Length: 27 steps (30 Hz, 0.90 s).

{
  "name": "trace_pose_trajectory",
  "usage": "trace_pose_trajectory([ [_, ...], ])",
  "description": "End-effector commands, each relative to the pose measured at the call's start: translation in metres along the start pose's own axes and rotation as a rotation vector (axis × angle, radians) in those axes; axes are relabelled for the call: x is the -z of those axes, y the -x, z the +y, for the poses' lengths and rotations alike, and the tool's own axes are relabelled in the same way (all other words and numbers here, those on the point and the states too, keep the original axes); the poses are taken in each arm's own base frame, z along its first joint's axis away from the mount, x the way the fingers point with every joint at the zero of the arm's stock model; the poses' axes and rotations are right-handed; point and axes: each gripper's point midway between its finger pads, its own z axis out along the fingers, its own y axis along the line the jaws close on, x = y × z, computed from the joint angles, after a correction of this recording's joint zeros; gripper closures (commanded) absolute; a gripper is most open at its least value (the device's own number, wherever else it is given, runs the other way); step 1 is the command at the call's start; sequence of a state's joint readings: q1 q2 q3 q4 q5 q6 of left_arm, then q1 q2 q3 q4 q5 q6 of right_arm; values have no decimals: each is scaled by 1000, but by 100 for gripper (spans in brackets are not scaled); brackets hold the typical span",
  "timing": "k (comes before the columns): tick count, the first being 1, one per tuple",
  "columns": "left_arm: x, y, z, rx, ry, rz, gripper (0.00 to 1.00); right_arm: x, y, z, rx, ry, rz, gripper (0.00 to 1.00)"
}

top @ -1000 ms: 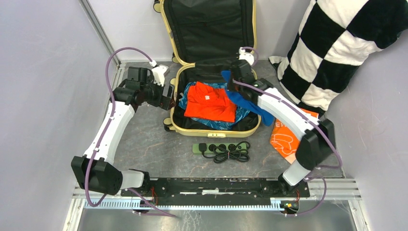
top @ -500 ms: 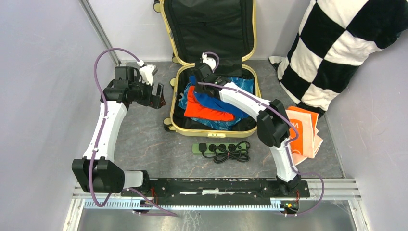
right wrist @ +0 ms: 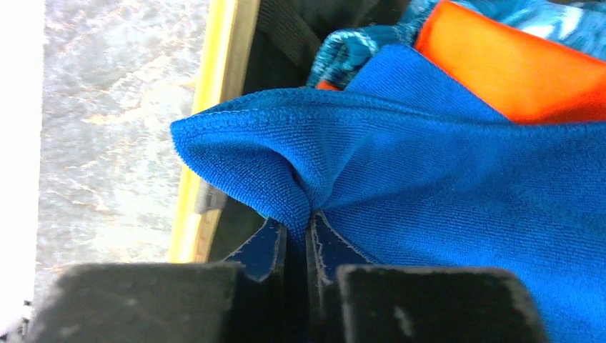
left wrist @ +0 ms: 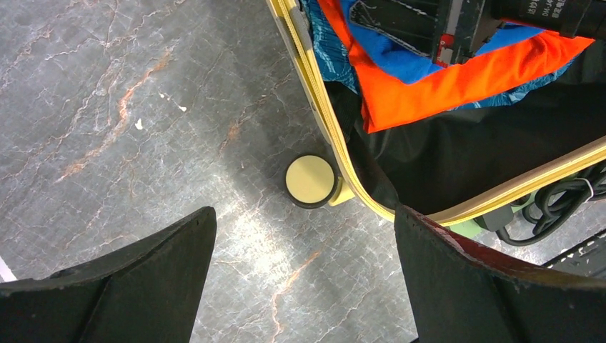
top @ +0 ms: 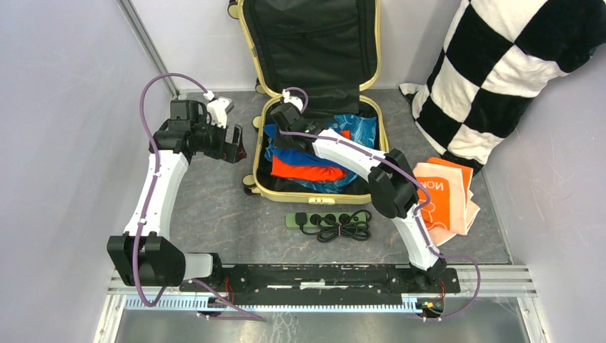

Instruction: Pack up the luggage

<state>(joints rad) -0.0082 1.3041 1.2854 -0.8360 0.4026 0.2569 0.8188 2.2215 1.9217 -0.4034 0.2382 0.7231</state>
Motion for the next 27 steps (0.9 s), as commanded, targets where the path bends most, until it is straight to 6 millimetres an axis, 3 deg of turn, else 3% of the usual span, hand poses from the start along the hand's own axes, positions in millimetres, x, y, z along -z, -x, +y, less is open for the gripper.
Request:
trace_pose_trajectory([
  [1, 6, 5, -3, -53, -18, -30, 0, -1, 18, 41, -43, 132, -26, 67],
  [5, 8, 5, -4, -62, -15, -36, 0, 5, 21, 22, -5, 110, 3, 19],
  [9, 9, 4, -5, -69, -21, -33, 0, 37, 46, 4, 39, 123, -50, 8],
  [13, 10, 8, -9, -72, -40, -44, 0, 68, 62, -14, 41, 167, -79, 8],
  [15, 9, 10, -11, -66, -53, -48, 0, 73, 59, -27, 23, 182, -78, 11],
  [19, 6, 21, -20, -59, -102, -64, 0, 59, 33, -59, -32, 186, -6, 16],
  [24, -7, 35, -43, -86, -137, -72, 0, 35, -2, -72, -68, 221, 97, 14],
  [27, -26, 44, -60, -136, -133, -67, 0, 25, -18, -92, -113, 177, 131, 22],
])
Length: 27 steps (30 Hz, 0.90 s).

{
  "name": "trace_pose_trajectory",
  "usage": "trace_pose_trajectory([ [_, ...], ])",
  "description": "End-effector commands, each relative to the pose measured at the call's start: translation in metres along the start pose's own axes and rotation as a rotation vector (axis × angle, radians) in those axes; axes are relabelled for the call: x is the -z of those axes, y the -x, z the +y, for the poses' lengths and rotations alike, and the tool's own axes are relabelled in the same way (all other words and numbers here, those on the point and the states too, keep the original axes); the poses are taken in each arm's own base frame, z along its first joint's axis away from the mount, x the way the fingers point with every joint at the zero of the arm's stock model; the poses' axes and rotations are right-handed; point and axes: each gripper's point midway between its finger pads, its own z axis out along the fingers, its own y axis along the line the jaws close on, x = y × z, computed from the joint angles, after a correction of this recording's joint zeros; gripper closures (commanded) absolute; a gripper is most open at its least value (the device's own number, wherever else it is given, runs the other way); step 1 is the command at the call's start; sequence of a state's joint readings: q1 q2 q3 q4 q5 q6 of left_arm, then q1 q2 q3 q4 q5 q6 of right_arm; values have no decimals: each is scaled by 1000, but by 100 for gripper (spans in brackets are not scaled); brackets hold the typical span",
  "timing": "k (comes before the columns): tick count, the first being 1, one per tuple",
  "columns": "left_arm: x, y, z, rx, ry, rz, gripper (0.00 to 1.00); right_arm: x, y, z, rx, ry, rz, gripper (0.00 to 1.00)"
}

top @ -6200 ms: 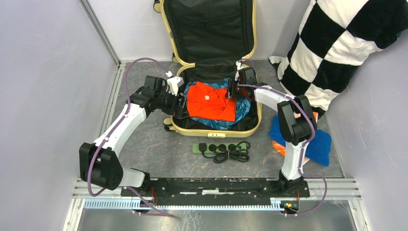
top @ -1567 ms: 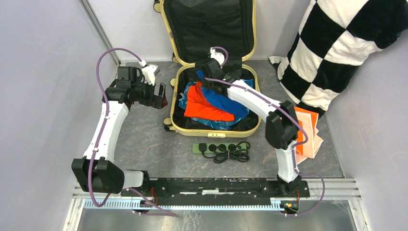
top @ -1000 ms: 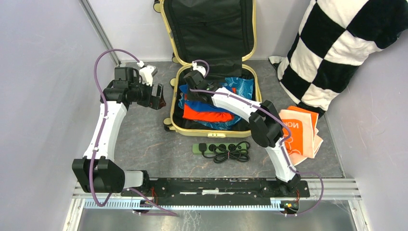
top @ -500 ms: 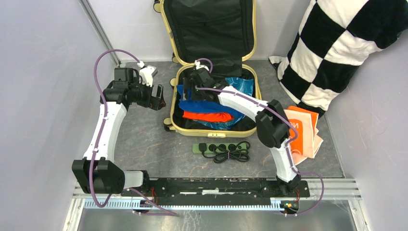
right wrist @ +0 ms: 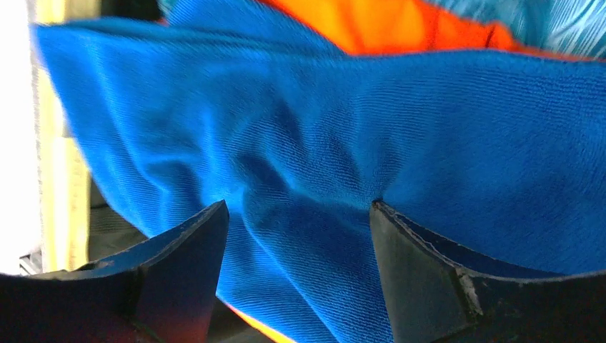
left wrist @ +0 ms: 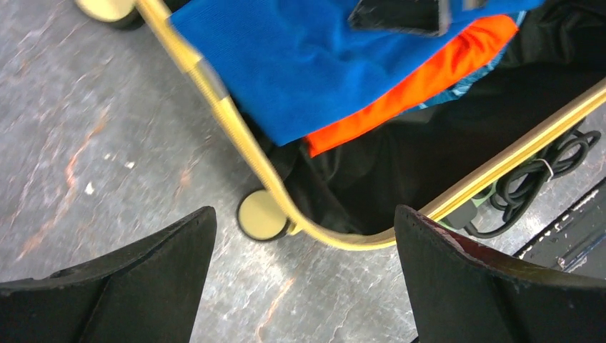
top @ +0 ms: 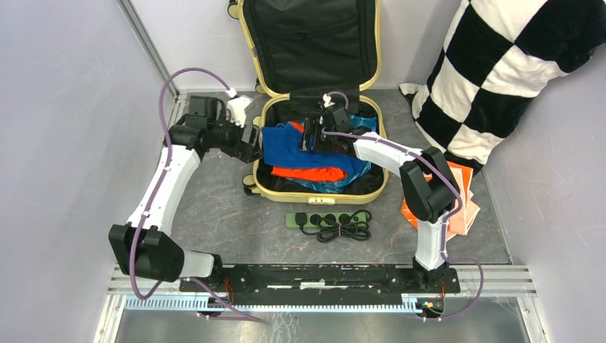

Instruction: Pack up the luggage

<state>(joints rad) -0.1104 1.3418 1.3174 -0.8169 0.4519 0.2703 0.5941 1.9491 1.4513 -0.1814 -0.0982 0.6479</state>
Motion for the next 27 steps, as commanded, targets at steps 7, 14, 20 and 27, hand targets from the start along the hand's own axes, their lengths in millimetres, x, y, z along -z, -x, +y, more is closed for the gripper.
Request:
trace_pose_trajectory([
  [7, -71, 47, -37, -140, -10, -24, 1, -12, -46, -90, -188, -146, 52, 42],
  [14, -135, 29, -29, -161, 6, 65, 10, -11, -49, -83, -195, -86, 58, 35],
  [20, -150, 28, -16, -139, 56, 107, 16, 20, 1, -39, -151, 34, -24, 29],
  [27, -38, 95, -60, -146, -53, -74, 4, 35, 39, 25, -124, 197, -98, 35],
])
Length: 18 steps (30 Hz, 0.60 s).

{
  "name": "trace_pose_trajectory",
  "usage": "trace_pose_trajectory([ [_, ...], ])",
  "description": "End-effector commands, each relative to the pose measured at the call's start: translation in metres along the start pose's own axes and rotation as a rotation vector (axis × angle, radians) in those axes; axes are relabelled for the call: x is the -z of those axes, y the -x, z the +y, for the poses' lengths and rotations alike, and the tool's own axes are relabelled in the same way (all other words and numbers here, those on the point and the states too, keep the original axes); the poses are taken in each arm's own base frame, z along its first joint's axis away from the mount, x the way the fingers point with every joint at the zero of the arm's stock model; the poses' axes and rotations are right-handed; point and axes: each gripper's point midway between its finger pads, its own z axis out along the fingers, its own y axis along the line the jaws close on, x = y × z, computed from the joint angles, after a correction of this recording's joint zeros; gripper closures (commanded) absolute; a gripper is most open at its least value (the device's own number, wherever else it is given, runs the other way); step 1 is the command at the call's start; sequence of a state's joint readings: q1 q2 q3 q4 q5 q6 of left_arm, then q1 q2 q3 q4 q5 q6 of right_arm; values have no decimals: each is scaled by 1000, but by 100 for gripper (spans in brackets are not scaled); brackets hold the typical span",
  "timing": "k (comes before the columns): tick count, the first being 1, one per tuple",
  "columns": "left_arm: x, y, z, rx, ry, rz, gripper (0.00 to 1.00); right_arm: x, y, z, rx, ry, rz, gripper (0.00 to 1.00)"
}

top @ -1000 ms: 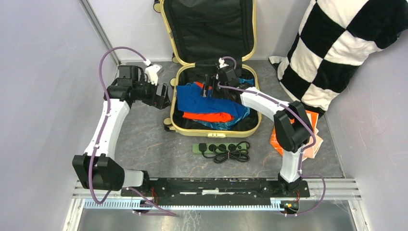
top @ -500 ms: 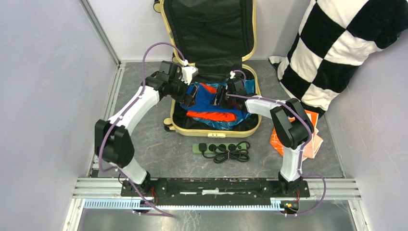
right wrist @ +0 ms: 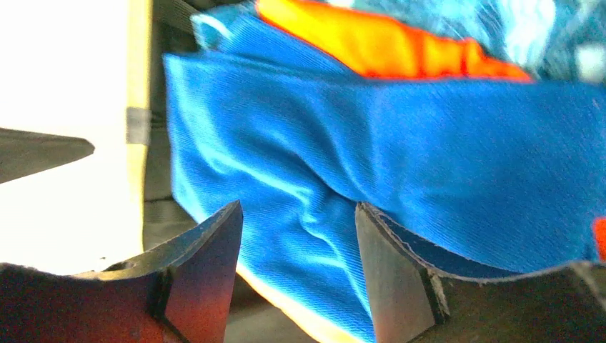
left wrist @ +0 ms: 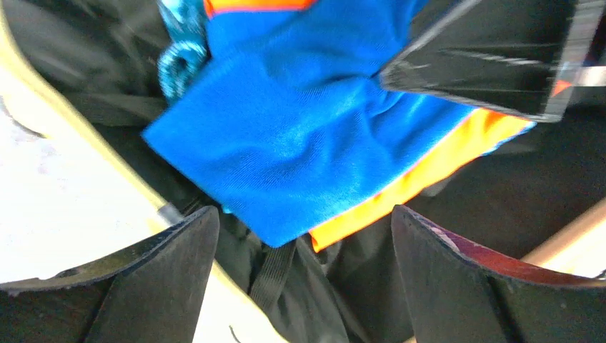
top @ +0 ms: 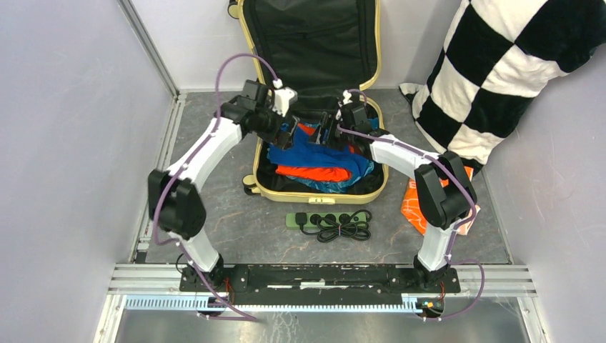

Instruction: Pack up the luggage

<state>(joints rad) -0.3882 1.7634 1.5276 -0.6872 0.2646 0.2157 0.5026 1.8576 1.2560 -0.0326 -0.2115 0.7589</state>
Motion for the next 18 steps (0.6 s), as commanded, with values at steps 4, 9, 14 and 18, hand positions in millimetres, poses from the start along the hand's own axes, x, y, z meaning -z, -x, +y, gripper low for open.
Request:
trace_pose_trajectory([
  [4, 151, 49, -11, -29, 59, -224, 0, -17, 16, 92, 42, 227, -18, 37],
  [9, 182, 11, 7, 12, 128, -229, 0, -70, -14, 90, -26, 257, 80, 42],
  [14, 181, -33, 4, 28, 123, -188, 0, -112, -41, 55, -57, 159, 140, 46],
  [18, 173, -47, -2, 28, 101, -174, 0, -124, -43, 68, 2, 144, 157, 42],
])
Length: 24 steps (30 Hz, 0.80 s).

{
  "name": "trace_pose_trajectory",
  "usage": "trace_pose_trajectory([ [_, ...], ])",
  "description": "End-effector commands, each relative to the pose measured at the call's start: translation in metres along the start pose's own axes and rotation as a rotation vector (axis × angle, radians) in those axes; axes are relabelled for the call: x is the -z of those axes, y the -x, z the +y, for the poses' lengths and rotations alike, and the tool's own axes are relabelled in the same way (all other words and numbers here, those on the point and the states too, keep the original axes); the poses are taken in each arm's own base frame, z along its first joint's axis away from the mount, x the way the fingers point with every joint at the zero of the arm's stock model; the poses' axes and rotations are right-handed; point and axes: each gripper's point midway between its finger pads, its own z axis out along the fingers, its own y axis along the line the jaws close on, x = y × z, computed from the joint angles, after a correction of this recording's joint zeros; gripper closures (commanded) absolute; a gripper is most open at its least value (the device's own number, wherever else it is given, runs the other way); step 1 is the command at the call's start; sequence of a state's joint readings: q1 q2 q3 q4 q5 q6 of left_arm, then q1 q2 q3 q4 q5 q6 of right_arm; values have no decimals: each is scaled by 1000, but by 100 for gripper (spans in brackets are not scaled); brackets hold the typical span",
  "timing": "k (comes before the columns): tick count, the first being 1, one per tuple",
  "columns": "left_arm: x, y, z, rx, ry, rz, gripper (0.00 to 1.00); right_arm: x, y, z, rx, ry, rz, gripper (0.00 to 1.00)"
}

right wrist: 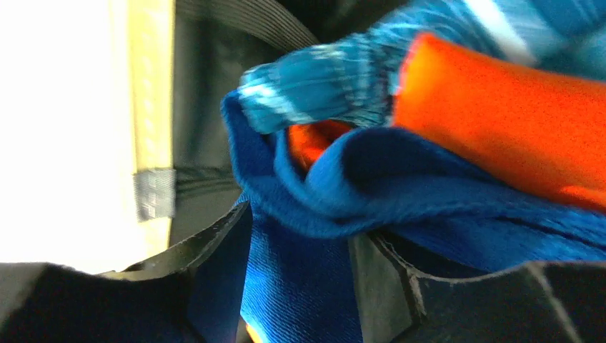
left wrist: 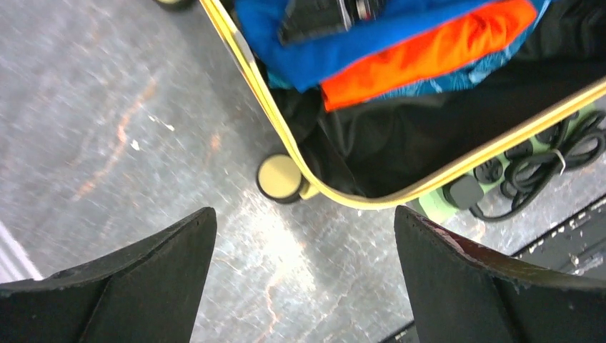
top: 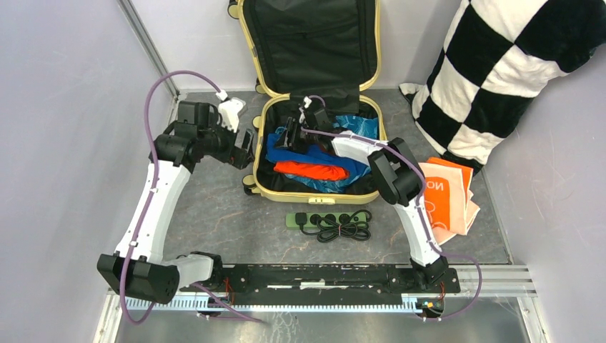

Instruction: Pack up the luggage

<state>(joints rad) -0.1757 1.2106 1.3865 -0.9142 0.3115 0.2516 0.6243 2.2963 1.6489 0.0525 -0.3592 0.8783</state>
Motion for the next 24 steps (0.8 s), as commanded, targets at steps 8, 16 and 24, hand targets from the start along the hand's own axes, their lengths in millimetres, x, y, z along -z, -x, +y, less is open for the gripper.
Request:
trace_pose_trajectory([
  [8, -6, -16, -8, -13, -46, 12, 0, 73, 58, 103, 247, 45, -133, 11],
  [16, 0, -10, -9, -12, -47, -16, 0, 256, 79, 45, 301, -316, -411, 2],
  [24, 2, -6, -11, -8, -65, -28, 0, 383, 12, -122, 171, -814, -459, 2],
])
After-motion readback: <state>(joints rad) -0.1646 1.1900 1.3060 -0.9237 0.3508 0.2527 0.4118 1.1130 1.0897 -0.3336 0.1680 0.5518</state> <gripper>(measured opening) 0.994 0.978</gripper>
